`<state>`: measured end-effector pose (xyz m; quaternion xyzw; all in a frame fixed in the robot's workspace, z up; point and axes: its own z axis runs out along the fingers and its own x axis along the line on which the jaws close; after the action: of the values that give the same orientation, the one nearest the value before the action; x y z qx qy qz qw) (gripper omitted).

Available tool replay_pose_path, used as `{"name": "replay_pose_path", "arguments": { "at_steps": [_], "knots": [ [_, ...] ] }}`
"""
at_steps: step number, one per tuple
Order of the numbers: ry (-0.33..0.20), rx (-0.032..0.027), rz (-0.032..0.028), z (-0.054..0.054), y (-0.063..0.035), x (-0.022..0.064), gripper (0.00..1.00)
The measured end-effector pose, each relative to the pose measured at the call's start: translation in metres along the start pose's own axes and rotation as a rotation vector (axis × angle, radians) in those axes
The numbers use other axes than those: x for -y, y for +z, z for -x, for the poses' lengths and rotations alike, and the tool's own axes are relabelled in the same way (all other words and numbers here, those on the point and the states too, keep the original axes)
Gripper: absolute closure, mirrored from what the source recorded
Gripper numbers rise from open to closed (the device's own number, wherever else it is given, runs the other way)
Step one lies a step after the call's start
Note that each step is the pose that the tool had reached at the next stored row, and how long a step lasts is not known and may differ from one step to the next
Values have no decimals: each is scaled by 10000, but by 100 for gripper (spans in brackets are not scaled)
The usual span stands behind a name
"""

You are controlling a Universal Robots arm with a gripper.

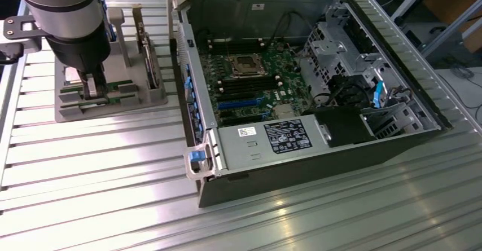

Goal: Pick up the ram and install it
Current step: 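Pick up the ram and move it above insertion slot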

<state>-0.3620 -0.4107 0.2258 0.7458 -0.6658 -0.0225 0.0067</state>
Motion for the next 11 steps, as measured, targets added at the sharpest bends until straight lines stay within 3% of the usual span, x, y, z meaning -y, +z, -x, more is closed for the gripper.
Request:
{"name": "replay_pose_path", "arguments": {
  "at_steps": [11],
  "knots": [
    [-8,0,-1,30,72,-34,70]
  ]
}}
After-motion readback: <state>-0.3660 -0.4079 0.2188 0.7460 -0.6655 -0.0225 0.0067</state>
